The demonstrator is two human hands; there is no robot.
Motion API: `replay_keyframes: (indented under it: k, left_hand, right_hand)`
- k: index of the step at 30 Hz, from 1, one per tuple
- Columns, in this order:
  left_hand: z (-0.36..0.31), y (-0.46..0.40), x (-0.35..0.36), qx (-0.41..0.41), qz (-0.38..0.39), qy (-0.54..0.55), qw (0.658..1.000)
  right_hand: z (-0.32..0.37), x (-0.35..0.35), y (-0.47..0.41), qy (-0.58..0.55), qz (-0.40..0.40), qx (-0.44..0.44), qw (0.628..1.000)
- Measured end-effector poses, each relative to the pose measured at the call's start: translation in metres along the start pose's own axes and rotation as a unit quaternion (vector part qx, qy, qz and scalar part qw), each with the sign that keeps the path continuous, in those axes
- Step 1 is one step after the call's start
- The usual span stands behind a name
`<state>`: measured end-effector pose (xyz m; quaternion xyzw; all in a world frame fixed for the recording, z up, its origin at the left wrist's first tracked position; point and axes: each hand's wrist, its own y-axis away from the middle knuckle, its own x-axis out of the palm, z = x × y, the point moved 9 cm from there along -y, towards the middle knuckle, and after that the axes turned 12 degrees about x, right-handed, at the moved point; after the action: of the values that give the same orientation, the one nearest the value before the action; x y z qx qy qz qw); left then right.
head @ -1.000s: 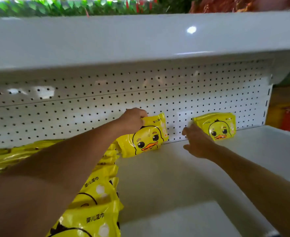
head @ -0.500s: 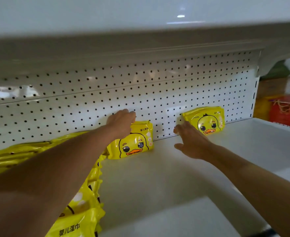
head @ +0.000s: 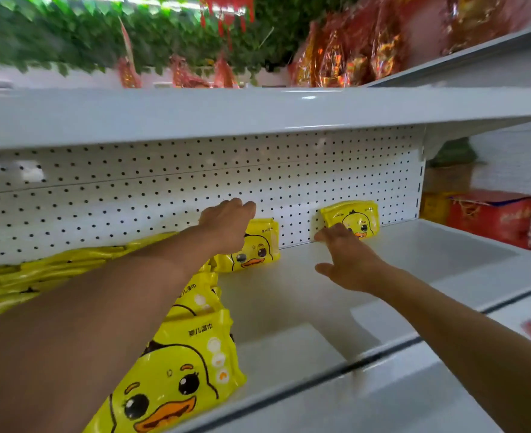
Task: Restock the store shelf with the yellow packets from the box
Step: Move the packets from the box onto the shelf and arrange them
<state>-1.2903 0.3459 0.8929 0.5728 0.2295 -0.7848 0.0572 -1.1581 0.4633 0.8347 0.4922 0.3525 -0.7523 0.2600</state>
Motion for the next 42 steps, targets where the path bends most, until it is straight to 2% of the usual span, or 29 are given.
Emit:
replay_keyframes:
  k: [8, 15, 21, 26, 34, 42]
  left_hand:
    - [-0.078, 0.079, -0.028, 0.061, -0.019, 0.08, 0.995]
    - [-0.179, 0.15, -0.019, 0.167, -0.041, 0.179, 0.969]
    - [-0.264, 0.202, 0.024, 0.27, 0.008, 0.188, 0.944]
    - [-0.315, 0.234, 0.075, 0.309, 0.069, 0.181, 0.931]
    - [-0.377, 0.247, 0.184, 0.295, 0.191, 0.194, 0.916]
    - [-0.426, 0.268, 0.3, 0.207, 0.311, 0.197, 0.906]
  right_hand:
    - [-0.002, -0.043, 0.124, 0.025, -0.041, 0.039, 0.998]
    - [-0.036, -0.028, 0.245, 0.051, -0.002, 0.11, 0.993]
    - [-0.088, 0.008, 0.332, 0.072, 0.059, 0.185, 0.978]
    - [-0.143, 0.048, 0.391, 0.057, 0.12, 0.246, 0.96]
    - [-0.246, 0.116, 0.438, 0.051, 0.194, 0.323, 0.925]
    - [-0.347, 0.212, 0.45, 0.033, 0.302, 0.317, 0.899]
